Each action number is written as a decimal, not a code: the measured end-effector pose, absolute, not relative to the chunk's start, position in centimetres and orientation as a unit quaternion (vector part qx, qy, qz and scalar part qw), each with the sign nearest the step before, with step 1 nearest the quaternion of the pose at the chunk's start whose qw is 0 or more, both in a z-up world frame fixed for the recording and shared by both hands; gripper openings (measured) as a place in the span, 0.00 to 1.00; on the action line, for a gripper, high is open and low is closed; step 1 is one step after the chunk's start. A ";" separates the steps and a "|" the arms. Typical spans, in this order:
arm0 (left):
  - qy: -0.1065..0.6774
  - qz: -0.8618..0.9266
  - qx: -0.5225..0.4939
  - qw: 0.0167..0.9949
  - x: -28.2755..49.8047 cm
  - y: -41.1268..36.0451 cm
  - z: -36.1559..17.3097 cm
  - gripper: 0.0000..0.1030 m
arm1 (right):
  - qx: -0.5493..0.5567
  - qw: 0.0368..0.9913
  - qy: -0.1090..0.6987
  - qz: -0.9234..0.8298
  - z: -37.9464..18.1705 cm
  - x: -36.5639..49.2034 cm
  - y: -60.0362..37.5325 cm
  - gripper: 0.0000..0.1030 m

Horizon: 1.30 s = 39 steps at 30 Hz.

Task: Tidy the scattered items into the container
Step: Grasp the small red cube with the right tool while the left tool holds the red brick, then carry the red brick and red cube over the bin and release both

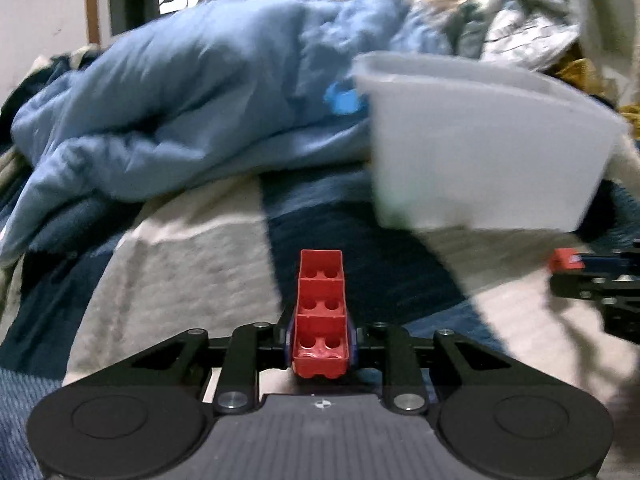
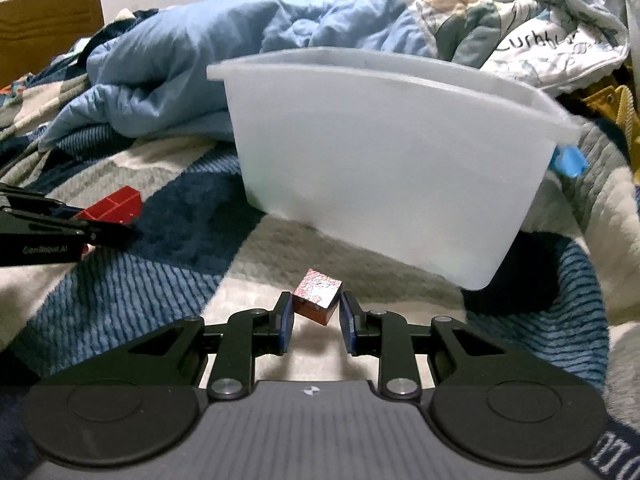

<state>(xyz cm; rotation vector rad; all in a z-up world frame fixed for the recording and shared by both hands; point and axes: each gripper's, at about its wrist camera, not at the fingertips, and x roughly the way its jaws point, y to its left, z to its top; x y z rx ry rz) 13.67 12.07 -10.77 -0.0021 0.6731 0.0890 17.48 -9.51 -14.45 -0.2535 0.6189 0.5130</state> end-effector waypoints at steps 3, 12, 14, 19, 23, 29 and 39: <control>0.312 0.021 -0.001 0.950 13.7 10.2 -8.7 0.26 | -0.125 0.918 0.287 0.243 -13.3 17.2 -9.8 0.27; 0.252 -0.014 0.015 0.967 15.1 6.5 -2.3 0.26 | -0.127 0.936 0.228 0.236 -8.6 16.8 -10.2 0.27; 0.244 -0.017 0.021 0.969 15.7 6.1 -1.3 0.26 | -0.125 0.940 0.214 0.235 -7.5 16.9 -10.3 0.27; 0.227 -0.022 0.023 0.973 17.7 5.3 1.0 0.26 | -0.108 0.949 0.187 0.229 -4.8 18.0 -10.9 0.27; 0.223 -0.026 0.028 0.974 20.0 4.7 2.0 0.26 | -0.091 0.953 0.185 0.221 -3.3 20.5 -11.3 0.27; 0.242 -0.025 0.033 0.969 24.5 4.0 1.2 0.26 | -0.080 0.954 0.203 0.206 -3.3 24.6 -11.6 0.27; 0.293 -0.010 0.041 0.955 31.7 4.3 -1.3 0.30 | -0.089 0.946 0.248 0.188 -5.3 30.2 -10.9 0.29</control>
